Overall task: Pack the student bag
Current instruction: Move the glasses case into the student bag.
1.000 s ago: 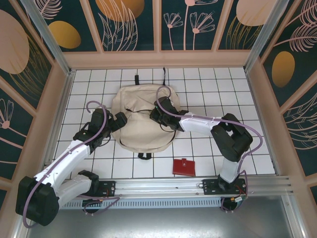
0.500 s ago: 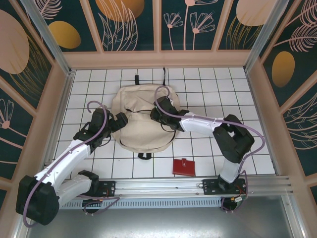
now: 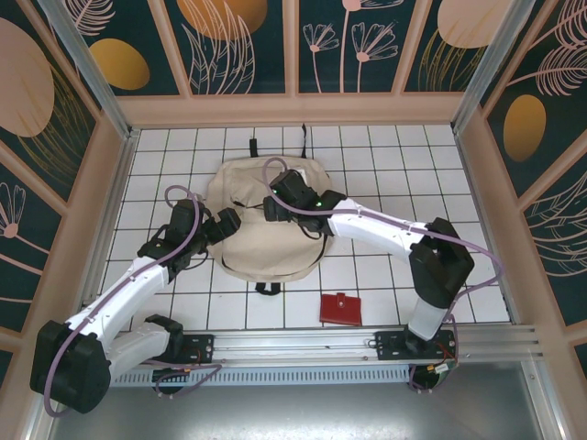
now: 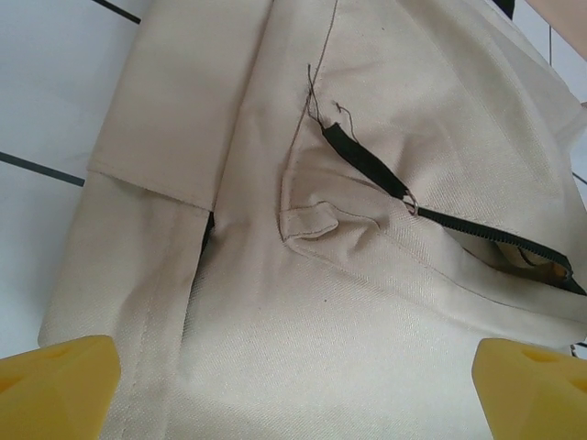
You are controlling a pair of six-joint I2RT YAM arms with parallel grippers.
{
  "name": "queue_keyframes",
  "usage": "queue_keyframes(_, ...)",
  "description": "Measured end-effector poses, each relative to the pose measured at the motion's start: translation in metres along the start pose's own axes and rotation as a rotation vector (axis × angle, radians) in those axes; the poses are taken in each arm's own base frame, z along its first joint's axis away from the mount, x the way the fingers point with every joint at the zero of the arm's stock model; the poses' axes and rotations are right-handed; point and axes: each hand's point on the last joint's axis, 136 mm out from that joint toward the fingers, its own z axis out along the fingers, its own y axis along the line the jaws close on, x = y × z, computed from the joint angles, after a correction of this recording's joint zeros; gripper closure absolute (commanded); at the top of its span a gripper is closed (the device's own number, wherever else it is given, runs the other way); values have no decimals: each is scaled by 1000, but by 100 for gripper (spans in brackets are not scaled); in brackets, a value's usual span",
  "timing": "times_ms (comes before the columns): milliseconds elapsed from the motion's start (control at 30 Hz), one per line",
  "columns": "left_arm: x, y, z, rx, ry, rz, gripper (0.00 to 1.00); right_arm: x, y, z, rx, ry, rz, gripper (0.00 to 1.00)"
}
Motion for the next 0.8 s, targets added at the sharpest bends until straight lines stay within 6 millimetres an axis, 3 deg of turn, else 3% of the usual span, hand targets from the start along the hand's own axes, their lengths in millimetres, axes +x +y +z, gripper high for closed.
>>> queue_keyframes(133,0,0,0,0,0,0,1,12,0,18,36,80,-179,7)
queue_keyframes(300,0,0,0,0,0,4,2,27,-17,43,145,163,-292,8)
queue_keyframes(567,4,4,2,-9,9,4,1,-3,-40,51,304,104,-289,10)
queue_keyframes(800,4,4,2,-9,9,8,1,-6,-50,59,386,83,-283,12)
